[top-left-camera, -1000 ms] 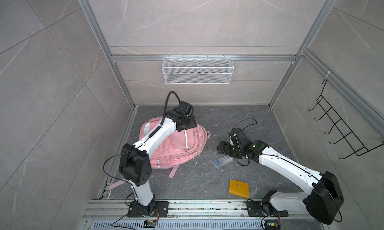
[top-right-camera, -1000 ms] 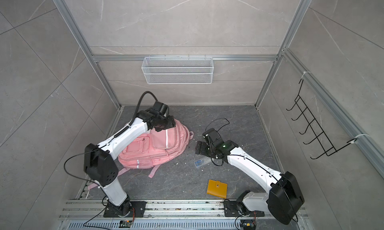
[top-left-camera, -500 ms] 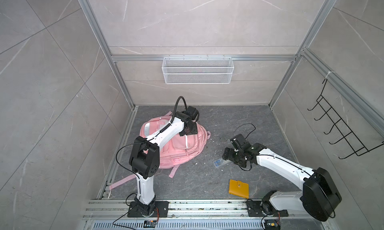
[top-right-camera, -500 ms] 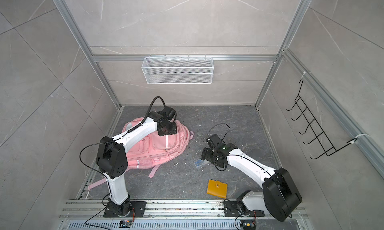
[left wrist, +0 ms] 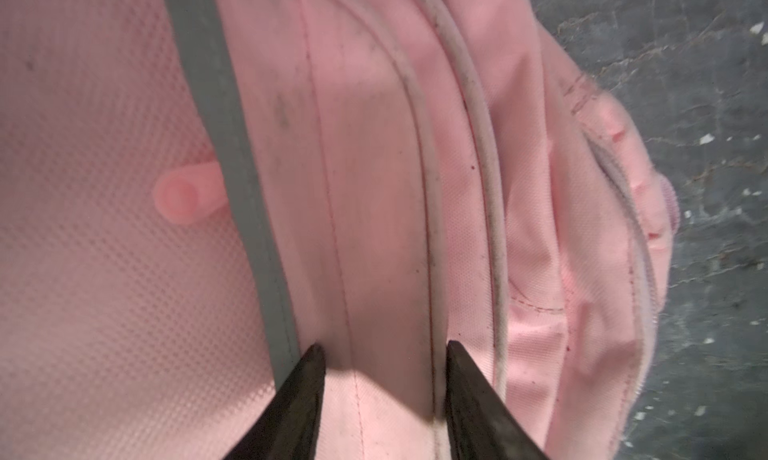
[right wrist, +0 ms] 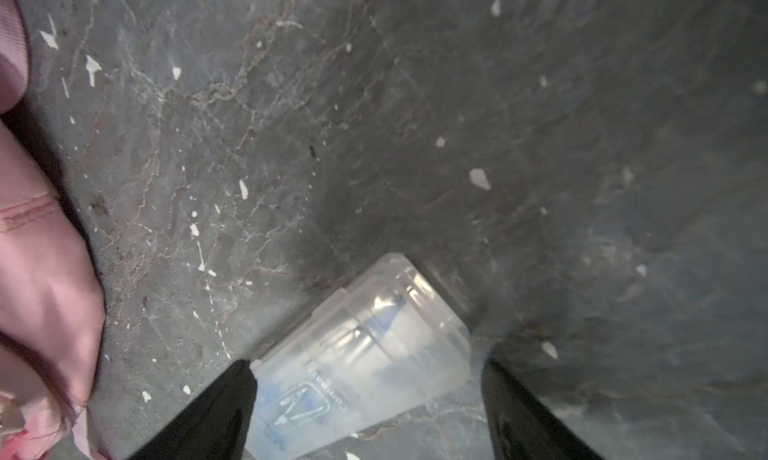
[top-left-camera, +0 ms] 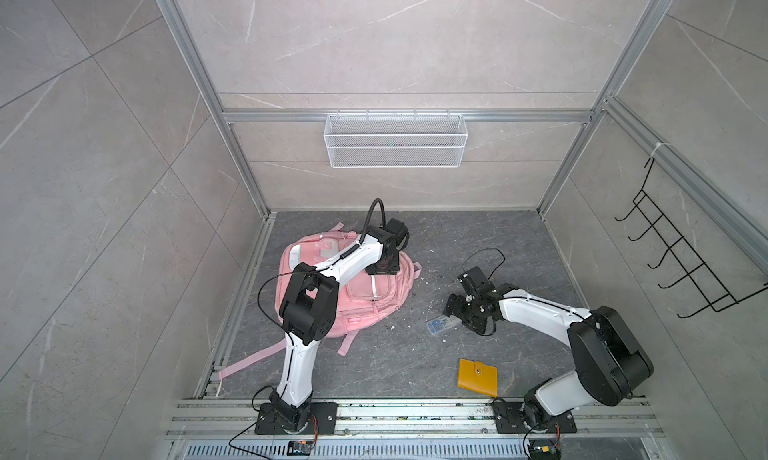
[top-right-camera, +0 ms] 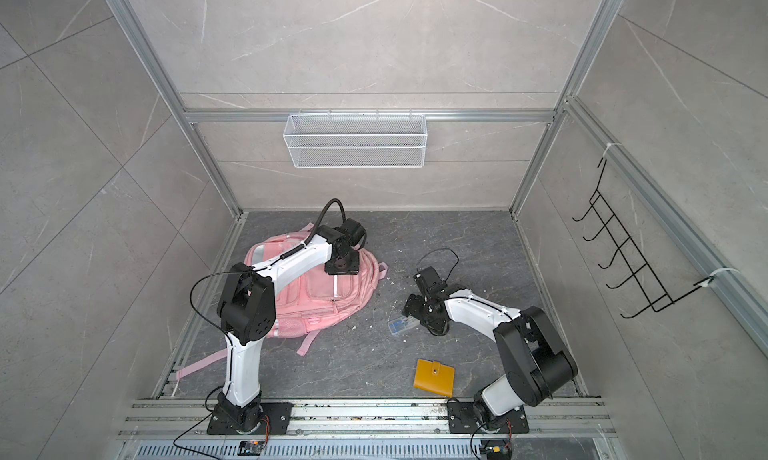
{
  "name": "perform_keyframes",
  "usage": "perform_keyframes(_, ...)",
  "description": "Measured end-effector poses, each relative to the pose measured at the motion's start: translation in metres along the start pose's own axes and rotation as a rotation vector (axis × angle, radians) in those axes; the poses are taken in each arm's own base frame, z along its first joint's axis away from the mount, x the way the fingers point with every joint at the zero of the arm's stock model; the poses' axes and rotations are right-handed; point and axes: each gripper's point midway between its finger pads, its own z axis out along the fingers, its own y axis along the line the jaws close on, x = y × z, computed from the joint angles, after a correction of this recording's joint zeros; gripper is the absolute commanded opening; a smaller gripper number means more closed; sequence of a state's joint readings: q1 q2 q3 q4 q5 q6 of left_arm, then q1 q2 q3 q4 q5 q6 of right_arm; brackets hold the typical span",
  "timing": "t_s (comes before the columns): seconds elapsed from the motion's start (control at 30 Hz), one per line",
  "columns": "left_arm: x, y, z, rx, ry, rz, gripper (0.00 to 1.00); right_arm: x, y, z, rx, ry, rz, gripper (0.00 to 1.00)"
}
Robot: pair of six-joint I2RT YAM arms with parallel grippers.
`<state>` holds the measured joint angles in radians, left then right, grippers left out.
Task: Pack the student bag
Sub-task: 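Release the zipper and move the right gripper toward the clear pencil box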
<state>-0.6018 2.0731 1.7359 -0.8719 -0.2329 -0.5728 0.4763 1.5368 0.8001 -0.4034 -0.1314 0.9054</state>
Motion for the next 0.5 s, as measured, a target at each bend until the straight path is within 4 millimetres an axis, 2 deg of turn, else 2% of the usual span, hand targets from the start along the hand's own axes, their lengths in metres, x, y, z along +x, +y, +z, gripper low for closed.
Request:
perform_keyframes(0.07, 0.0, -0.003, 0.0, 0.009, -0.004, -0.001, 0.18, -0.004, 0.004, 0.002, -0.015, -0.011, -0.001, 0.82)
perform_keyframes(0.13, 0.0, -0.006, -0.001, 0.016, -0.007, 0.002, 0.03, -0.007, 0.008, 0.004, -0.03, -0.023, -0.003, 0.77)
perform_keyframes(0.17, 0.0, -0.006, -0.001, 0.015, -0.006, 0.003, 0.0, -0.008, 0.009, 0.005, -0.036, -0.028, -0.001, 0.75)
perform_keyframes(0.37, 0.002, -0.005, 0.0, 0.046, -0.009, -0.008, 0.0, -0.014, 0.016, 0.01, -0.059, -0.047, -0.006, 0.65)
perform_keyframes(0.5, 0.003, -0.004, -0.019, 0.144, -0.05, -0.038, 0.0, -0.017, 0.017, 0.013, -0.061, -0.051, -0.016, 0.51)
